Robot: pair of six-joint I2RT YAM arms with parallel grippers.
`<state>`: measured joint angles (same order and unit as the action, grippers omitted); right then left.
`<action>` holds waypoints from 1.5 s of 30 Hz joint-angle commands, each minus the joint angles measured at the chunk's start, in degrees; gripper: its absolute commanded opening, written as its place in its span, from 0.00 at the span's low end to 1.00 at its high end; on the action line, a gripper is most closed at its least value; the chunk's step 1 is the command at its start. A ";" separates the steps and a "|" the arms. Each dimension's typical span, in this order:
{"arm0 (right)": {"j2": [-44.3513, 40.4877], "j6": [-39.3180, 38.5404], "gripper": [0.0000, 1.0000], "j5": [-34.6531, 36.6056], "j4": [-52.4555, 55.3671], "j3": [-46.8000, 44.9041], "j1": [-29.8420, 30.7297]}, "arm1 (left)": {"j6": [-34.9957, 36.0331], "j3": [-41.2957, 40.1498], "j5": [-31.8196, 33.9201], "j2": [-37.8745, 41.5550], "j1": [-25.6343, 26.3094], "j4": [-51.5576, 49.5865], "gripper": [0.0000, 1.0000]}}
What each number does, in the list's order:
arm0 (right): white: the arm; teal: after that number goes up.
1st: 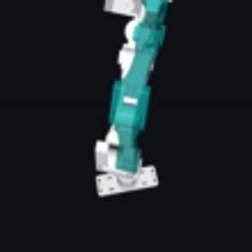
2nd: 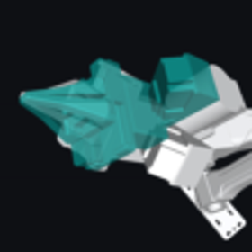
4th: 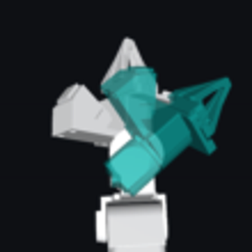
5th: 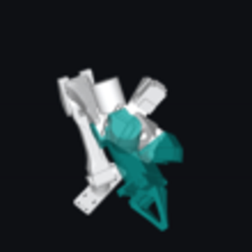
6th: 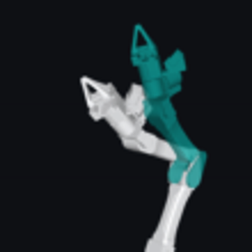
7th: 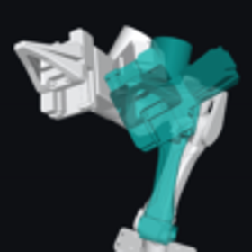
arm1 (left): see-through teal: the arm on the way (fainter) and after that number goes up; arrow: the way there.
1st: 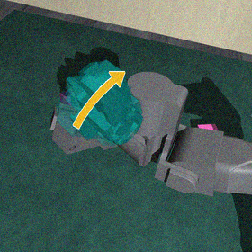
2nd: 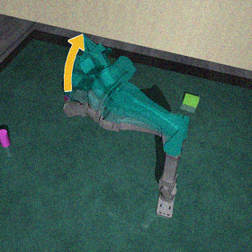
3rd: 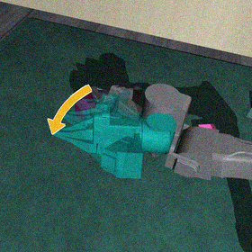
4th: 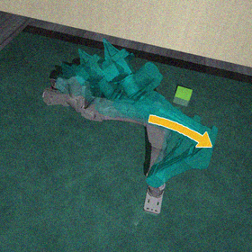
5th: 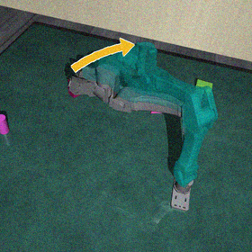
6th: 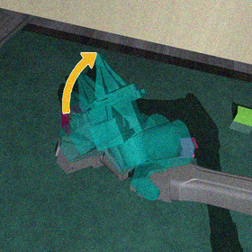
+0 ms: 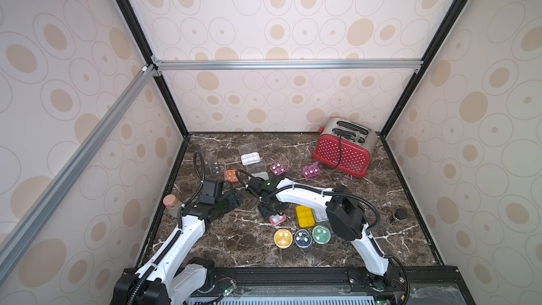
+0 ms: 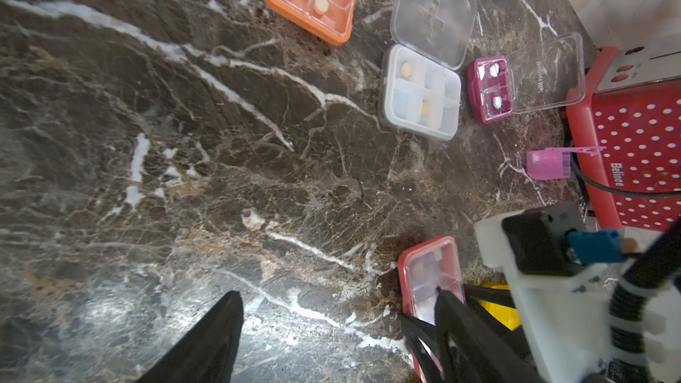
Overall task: Close pillboxes
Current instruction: Move the pillbox to the center of the board.
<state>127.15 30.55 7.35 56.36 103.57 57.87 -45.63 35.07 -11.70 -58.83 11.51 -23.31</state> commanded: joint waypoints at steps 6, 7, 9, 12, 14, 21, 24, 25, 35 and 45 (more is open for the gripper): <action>-9.71 12.82 0.60 2.91 -8.20 -12.77 -1.26 | 0.27 2.25 -2.23 -3.32 -0.09 4.06 0.80; -10.30 13.71 0.60 3.30 -8.73 -13.88 -1.35 | 0.27 2.27 -2.12 -3.38 -0.08 4.06 0.80; -11.33 14.72 0.60 3.31 -10.35 -16.15 -1.82 | 0.29 2.21 -2.17 -3.31 -0.08 4.15 0.80; -11.61 15.28 0.60 3.36 -10.40 -17.13 -2.31 | 0.38 1.95 -2.11 -3.14 -0.09 3.89 0.80; -11.74 15.39 0.60 3.31 -10.48 -17.51 -2.41 | 0.50 1.78 -2.15 -3.09 -0.08 3.80 0.80; -13.97 16.18 0.64 3.03 -13.47 -21.19 -2.40 | 0.04 1.48 -1.40 -3.02 -0.09 3.75 0.79; -14.82 15.47 0.71 2.81 -14.08 -21.18 -2.41 | 0.07 2.25 -1.49 -4.63 -0.08 4.09 0.79; -15.03 15.30 0.73 2.75 -14.08 -20.98 -2.39 | 0.07 2.52 -1.77 -5.19 -0.08 4.30 0.79; -16.75 12.18 0.82 1.86 -12.65 -18.68 -2.41 | 0.76 5.98 -1.75 -10.43 -0.13 6.25 0.80; -22.92 3.31 0.79 -7.75 -13.47 -18.58 -5.43 | 2.60 15.91 4.26 -24.56 0.01 7.86 0.69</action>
<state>107.61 37.58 4.67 42.81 85.30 54.35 -44.36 47.70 -10.87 -80.60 11.51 -16.34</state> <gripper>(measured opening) 0.794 0.696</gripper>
